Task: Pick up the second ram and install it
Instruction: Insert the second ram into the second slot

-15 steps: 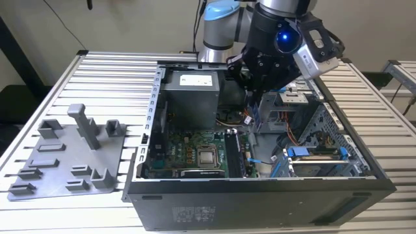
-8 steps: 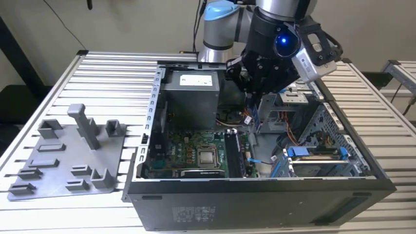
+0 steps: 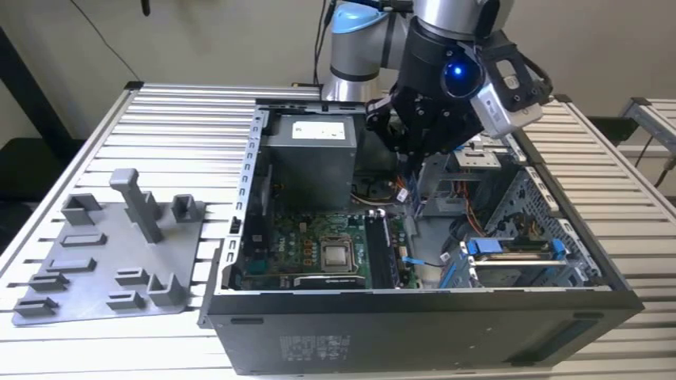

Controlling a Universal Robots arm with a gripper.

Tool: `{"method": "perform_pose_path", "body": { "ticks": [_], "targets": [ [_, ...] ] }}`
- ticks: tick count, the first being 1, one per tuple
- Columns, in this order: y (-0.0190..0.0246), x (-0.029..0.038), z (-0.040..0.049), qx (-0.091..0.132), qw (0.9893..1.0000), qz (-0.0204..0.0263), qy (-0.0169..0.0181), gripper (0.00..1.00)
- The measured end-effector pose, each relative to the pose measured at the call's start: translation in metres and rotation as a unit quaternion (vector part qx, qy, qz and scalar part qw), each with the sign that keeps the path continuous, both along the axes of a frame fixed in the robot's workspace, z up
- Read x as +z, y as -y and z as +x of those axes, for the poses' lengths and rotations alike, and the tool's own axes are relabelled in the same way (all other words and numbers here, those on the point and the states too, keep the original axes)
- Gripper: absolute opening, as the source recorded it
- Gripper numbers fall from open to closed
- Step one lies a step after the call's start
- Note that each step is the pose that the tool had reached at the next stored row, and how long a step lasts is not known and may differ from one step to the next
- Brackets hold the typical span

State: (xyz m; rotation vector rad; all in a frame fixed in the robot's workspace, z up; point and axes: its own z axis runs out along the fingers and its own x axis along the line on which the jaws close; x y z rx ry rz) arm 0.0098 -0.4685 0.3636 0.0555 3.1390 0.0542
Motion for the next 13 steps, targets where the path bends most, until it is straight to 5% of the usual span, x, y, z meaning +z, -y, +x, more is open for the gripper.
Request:
{"method": "perform_pose_path", "body": {
  "ticks": [13],
  "targets": [
    [-0.0004,-0.0109,-0.0011,0.001,1.0,0.0,0.0,0.14]
  ]
}}
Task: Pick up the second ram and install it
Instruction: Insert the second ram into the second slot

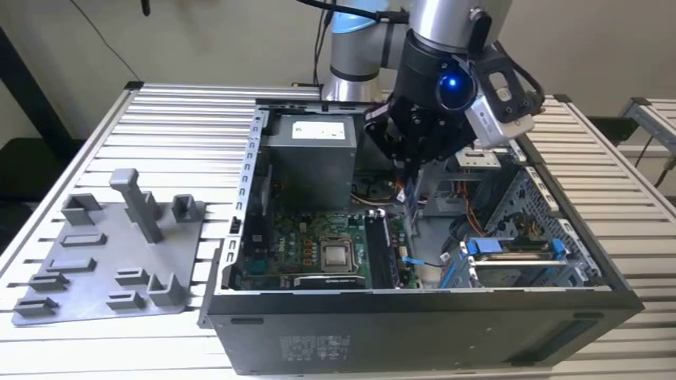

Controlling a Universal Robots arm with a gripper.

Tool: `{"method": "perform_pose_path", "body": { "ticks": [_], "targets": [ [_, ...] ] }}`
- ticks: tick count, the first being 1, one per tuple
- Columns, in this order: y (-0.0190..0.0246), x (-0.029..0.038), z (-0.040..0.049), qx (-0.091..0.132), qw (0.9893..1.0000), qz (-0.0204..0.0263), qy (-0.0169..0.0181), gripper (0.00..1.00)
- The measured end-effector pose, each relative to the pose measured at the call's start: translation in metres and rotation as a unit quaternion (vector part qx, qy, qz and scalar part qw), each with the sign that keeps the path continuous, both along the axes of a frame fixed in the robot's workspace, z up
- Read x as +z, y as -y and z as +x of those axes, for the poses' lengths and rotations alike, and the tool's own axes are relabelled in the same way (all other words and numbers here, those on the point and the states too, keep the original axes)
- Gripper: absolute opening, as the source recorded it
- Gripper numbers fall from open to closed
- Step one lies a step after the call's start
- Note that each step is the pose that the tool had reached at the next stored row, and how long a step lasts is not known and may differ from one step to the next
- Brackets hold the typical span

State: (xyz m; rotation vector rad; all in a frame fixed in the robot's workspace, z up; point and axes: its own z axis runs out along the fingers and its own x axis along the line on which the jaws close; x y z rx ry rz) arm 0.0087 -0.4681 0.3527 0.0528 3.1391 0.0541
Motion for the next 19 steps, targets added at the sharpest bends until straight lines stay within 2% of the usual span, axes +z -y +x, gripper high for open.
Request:
{"method": "perform_pose_path", "body": {
  "ticks": [10,19],
  "targets": [
    [0.0,-0.0062,0.0,0.001,1.0,0.0,0.0,0.14],
    [0.0,-0.0074,0.0,0.001,1.0,0.0001,0.0,0.14]
  ]
}}
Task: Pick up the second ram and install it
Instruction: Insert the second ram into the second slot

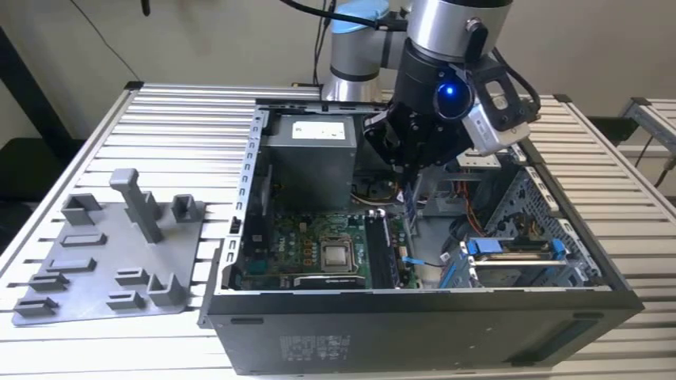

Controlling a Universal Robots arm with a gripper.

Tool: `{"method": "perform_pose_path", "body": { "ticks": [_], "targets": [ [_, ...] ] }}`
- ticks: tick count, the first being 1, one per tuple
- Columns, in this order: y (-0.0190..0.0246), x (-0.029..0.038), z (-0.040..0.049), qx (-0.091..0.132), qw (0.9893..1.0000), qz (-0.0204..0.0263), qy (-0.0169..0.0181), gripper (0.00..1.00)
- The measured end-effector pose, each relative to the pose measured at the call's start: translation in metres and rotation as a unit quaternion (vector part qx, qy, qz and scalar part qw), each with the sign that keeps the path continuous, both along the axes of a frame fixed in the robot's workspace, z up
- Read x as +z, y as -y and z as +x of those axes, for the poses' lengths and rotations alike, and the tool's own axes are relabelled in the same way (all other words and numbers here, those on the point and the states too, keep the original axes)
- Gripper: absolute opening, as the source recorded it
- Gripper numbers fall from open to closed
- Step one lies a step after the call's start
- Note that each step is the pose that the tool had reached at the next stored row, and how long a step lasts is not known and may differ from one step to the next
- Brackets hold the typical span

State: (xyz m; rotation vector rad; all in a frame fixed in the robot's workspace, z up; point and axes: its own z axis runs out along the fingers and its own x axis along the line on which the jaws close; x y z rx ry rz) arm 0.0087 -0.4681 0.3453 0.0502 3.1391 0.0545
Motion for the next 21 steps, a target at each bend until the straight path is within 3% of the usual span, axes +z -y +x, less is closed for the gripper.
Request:
{"method": "perform_pose_path", "body": {
  "ticks": [15,21],
  "targets": [
    [0.0,-0.0105,0.0,0.0,1.0,-0.0003,0.0,0.14],
    [-0.0002,-0.0209,0.0,0.0,1.0,-0.0008,0.0,0.14]
  ]
}}
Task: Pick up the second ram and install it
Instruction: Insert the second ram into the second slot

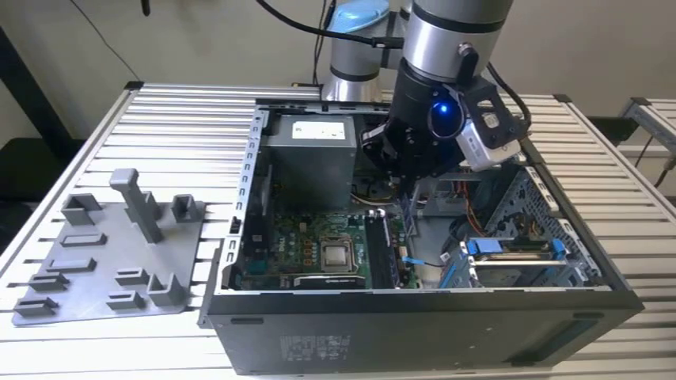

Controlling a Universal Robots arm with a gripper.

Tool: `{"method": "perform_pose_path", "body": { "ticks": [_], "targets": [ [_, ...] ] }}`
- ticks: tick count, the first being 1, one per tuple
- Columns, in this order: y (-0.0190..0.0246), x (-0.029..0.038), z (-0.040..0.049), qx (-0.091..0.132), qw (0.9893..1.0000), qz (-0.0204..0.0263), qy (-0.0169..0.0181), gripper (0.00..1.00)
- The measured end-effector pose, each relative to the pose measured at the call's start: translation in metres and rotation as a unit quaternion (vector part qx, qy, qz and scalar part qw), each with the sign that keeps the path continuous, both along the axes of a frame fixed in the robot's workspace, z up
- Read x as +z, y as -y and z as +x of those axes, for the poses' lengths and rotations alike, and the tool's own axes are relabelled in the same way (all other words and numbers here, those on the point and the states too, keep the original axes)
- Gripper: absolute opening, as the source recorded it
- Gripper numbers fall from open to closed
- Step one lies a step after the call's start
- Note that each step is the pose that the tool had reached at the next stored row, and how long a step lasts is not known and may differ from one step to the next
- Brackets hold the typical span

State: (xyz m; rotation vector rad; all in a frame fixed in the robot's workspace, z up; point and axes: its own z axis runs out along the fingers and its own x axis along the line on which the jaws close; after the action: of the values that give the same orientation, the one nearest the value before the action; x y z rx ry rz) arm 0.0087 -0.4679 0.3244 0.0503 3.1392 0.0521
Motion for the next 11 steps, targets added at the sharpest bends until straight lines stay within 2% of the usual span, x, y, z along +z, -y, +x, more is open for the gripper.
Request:
{"method": "perform_pose_path", "body": {
  "ticks": [6,11],
  "targets": [
    [0.0,-0.0109,-0.004,0.0,1.0,0.0,0.0021,0.14],
    [0.0,-0.0199,-0.0148,0.0,1.0,0.0,0.0024,0.14]
  ]
}}
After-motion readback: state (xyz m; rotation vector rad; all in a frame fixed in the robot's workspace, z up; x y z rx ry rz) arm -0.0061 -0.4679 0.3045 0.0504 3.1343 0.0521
